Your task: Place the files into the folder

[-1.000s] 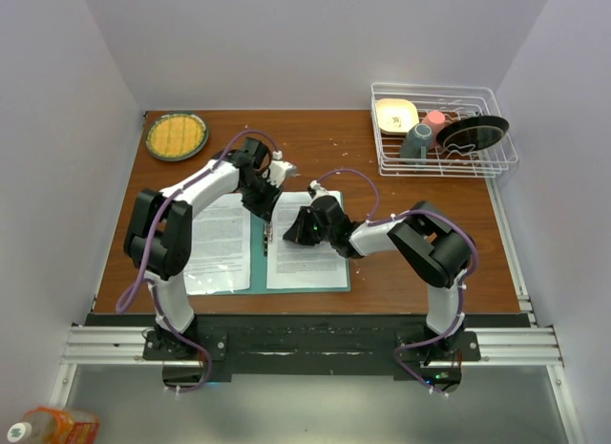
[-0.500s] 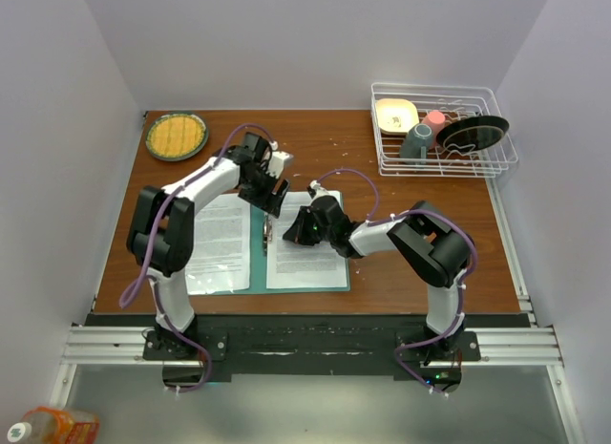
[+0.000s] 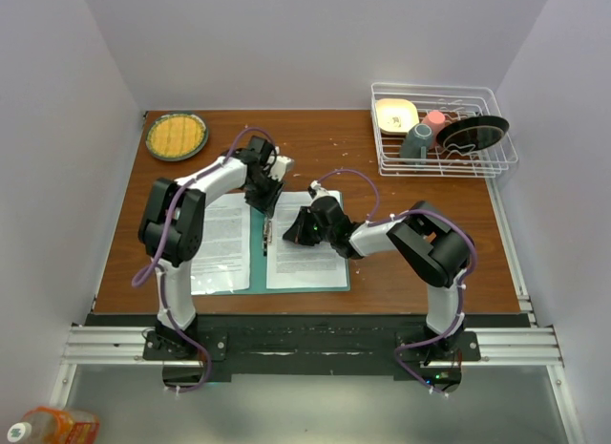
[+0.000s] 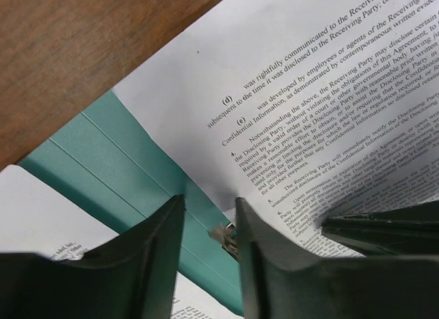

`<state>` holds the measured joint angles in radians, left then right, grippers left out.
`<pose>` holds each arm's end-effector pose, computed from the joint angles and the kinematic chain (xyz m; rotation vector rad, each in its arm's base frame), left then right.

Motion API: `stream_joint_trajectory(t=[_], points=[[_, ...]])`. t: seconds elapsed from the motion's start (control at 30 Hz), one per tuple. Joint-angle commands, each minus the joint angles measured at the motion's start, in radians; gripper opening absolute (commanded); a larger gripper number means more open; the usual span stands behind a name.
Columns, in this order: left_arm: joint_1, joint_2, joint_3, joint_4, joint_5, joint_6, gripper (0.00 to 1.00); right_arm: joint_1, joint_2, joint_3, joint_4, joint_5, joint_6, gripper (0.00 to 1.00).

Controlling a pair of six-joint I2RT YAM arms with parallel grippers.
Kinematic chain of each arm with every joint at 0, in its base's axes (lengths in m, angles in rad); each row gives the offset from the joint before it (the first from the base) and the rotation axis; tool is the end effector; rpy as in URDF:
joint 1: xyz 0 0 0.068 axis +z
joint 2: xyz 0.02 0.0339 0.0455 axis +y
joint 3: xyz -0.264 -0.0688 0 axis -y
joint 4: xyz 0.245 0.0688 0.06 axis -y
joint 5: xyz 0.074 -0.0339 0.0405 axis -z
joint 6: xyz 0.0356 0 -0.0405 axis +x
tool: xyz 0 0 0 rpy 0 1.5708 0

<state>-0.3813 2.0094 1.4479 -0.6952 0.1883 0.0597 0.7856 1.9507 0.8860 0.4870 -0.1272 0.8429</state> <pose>0.3735 -0.1569 0.1692 0.6632 2.7647 -0.3371 0.2660 0.2725 0.1138 -0.0137 2.3473 1.0269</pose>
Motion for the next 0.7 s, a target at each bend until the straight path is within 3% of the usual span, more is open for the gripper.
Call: stream_joint_trajectory(t=[0.0, 0.13, 0.67], points=[[0.002, 0.02, 0.045, 0.007, -0.001, -0.011, 0.26, 0.012, 0.102, -0.073, -0.301, 0.054, -0.05, 0.0], [-0.001, 0.019, 0.04, 0.002, -0.001, -0.008, 0.17, 0.012, 0.1, -0.074, -0.304, 0.055, -0.05, 0.0], [-0.001, -0.141, -0.017, -0.081, 0.059, 0.043, 0.16, 0.012, 0.12, -0.067, -0.32, 0.06, -0.044, 0.0]])
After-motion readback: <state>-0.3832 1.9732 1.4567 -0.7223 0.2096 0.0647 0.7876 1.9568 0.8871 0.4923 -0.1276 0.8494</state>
